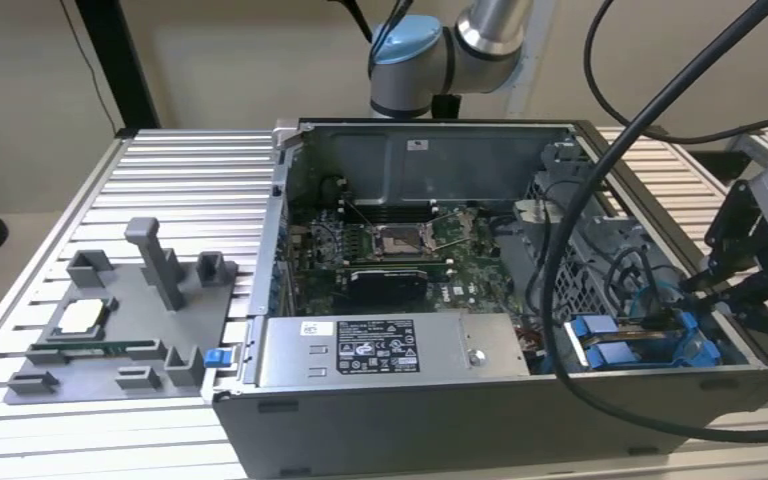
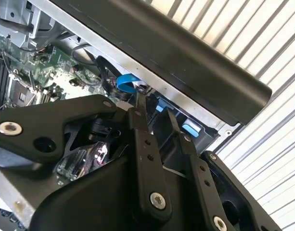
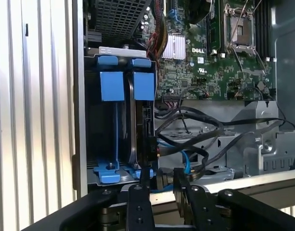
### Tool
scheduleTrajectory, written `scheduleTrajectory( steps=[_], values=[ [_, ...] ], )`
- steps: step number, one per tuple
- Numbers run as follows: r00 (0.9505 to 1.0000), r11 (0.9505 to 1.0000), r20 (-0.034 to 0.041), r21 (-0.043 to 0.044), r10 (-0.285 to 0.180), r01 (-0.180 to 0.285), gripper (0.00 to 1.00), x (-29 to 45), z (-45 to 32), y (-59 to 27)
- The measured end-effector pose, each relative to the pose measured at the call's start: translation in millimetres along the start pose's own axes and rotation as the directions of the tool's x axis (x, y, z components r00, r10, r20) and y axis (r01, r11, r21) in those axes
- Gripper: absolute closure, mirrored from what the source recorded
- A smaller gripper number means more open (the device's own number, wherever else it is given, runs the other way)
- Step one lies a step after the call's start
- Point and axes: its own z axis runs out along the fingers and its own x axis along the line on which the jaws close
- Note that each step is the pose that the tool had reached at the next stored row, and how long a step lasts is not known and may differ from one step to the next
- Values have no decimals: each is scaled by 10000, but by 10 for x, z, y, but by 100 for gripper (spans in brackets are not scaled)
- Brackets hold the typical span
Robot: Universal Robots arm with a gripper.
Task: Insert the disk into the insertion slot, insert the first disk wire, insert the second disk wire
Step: 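Insert the second disk wire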
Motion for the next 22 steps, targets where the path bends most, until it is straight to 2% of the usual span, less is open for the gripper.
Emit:
scheduleTrajectory(
  steps=[3, 7, 9, 12, 13, 17, 20, 22],
  values=[
    [9999, 10000, 157, 58, 59, -60, 0, 1, 13, 8],
    [9989, 9998, 448, 134, 106, -112, 0, 0, 20, 24],
    [9987, 9998, 505, 145, 114, -122, 0, -1, 21, 34],
    [9986, 9998, 508, 146, 115, -122, 0, -10, -9, 45],
    [9986, 9998, 508, 146, 116, -124, 100, -20, -39, 53],
    [9986, 9998, 508, 146, 115, -123, 100, -65, -164, 92],
    [9986, 9998, 508, 145, 114, -121, 100, -50, -175, 91],
    [9986, 9998, 507, 146, 115, -122, 100, -11, -187, 91]
  ],
)
